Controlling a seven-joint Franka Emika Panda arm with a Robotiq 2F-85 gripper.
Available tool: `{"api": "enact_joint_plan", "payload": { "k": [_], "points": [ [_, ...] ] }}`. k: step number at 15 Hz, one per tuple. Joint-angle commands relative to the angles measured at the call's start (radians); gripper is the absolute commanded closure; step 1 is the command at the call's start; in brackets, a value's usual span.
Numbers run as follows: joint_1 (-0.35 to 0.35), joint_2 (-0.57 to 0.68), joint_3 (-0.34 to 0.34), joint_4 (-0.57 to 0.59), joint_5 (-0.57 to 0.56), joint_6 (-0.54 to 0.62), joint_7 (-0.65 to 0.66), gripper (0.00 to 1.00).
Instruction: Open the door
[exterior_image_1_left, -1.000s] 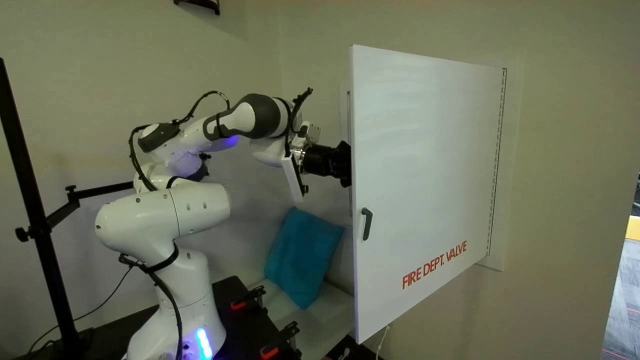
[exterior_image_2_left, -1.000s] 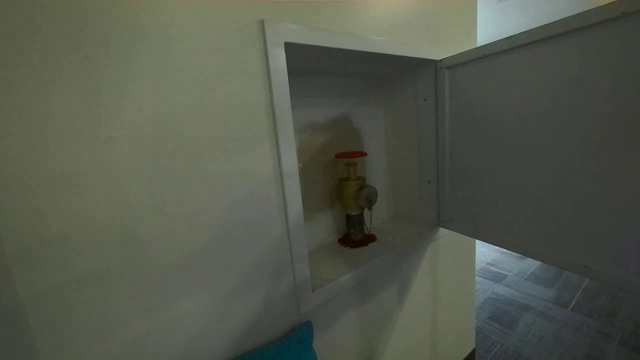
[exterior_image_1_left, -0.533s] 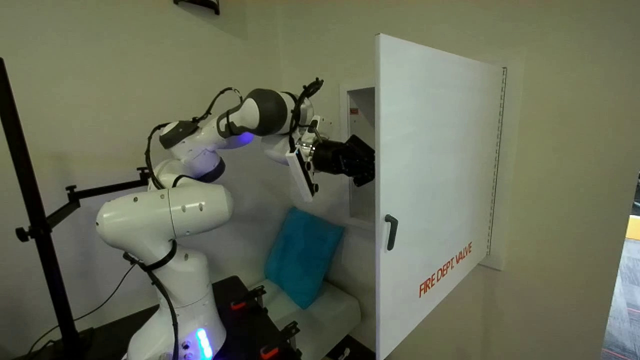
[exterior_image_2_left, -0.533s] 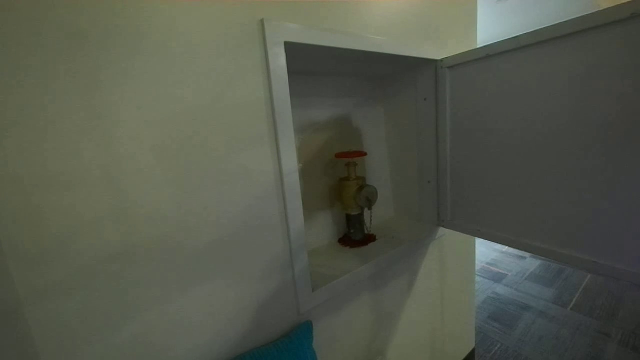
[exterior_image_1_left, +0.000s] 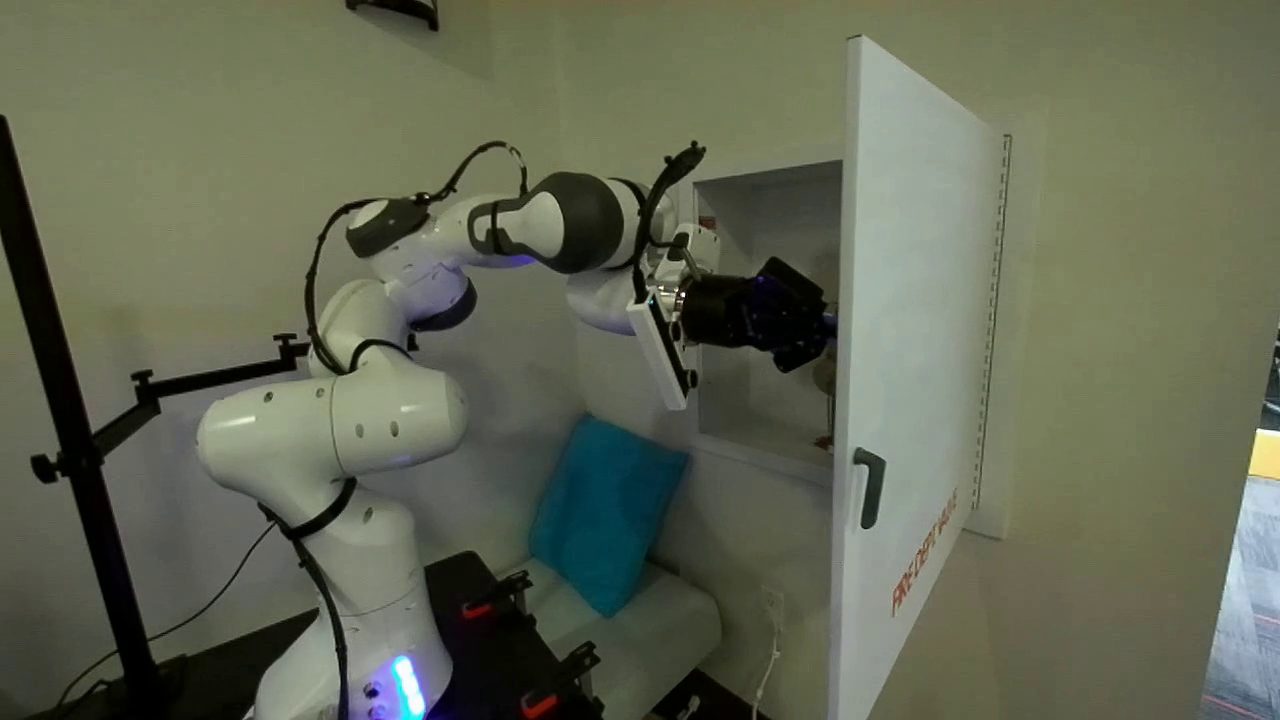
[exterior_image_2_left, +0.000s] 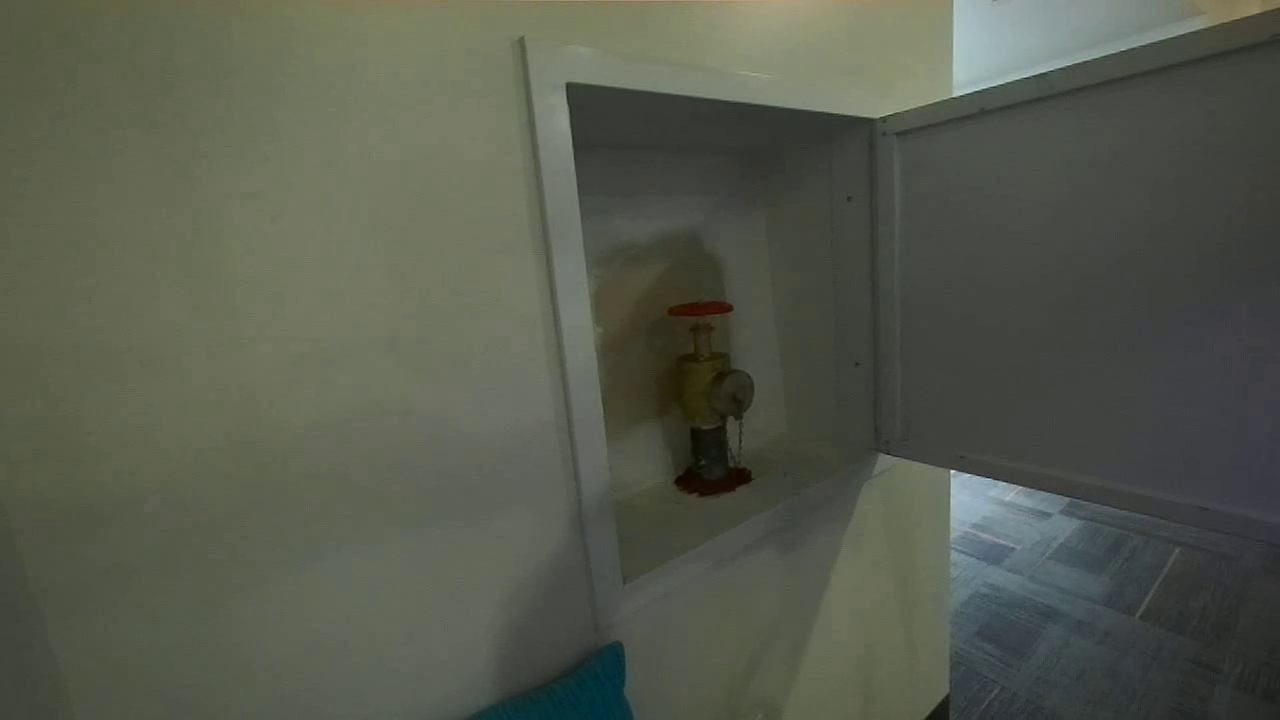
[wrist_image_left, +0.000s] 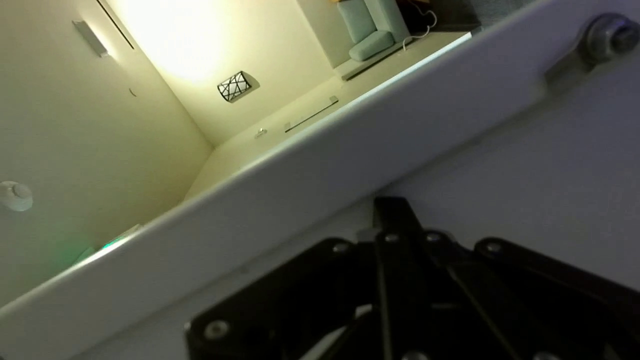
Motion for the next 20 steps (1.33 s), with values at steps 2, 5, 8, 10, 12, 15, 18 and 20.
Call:
{"api": "enact_joint_plan", "payload": {
  "k": [2, 5, 8, 10, 12, 15, 18, 20],
  "points": [
    [0.139, 0.282, -0.037, 0.069, -0.159, -0.134, 0.017, 1.00],
    [0.293, 0.383, -0.124, 0.074, -0.290, -0.104, 0.049, 1.00],
    [0.489, 0.477, -0.279, 0.075, -0.375, -0.048, 0.004, 1.00],
    [0.638, 0.533, -0.401, 0.080, -0.469, -0.009, 0.018, 1.00],
    [0.792, 0.571, -0.544, 0.084, -0.395, 0.047, -0.123, 1.00],
    [1.027, 0.615, -0.756, 0.095, -0.382, 0.136, -0.219, 1.00],
    [1.232, 0.635, -0.986, 0.080, -0.197, 0.243, -0.502, 1.00],
    [1.346, 0.653, -1.085, 0.100, -0.251, 0.330, -0.477, 1.00]
  ]
}}
